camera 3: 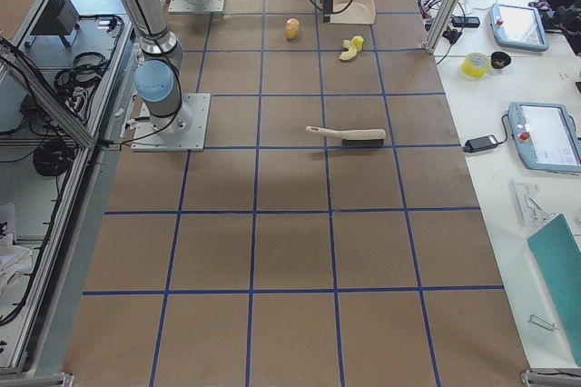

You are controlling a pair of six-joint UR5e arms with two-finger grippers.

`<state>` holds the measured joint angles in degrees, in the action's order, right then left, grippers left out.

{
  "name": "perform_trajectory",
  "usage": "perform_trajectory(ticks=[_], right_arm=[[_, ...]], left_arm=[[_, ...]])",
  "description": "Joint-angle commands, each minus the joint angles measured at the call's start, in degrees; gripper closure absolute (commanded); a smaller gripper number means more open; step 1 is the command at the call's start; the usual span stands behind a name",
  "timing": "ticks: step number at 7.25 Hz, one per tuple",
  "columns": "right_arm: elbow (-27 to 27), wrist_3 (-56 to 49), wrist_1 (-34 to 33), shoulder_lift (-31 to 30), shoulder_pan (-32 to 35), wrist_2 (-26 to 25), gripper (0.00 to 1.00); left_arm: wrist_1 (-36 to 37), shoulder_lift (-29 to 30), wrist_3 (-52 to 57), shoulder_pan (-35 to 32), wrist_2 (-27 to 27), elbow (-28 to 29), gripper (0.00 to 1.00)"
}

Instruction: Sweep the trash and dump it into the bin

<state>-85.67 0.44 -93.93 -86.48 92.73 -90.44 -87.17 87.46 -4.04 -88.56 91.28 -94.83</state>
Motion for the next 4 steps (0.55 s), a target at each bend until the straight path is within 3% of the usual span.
perform_trajectory(ticks=[1,4], right_arm=[[-0.20,0.00,-0.12,0.00,0.00,0.00,0.00],[-0.20,0.35,-0.55,-0.09,0.00,0.52,0.00]], left_arm=[[-0.01,-0.01,0.00,0.06,-0.05,-0.09,0.00],[-0.01,-0.01,0.00,0.06,0.13,-0.09,0.00]])
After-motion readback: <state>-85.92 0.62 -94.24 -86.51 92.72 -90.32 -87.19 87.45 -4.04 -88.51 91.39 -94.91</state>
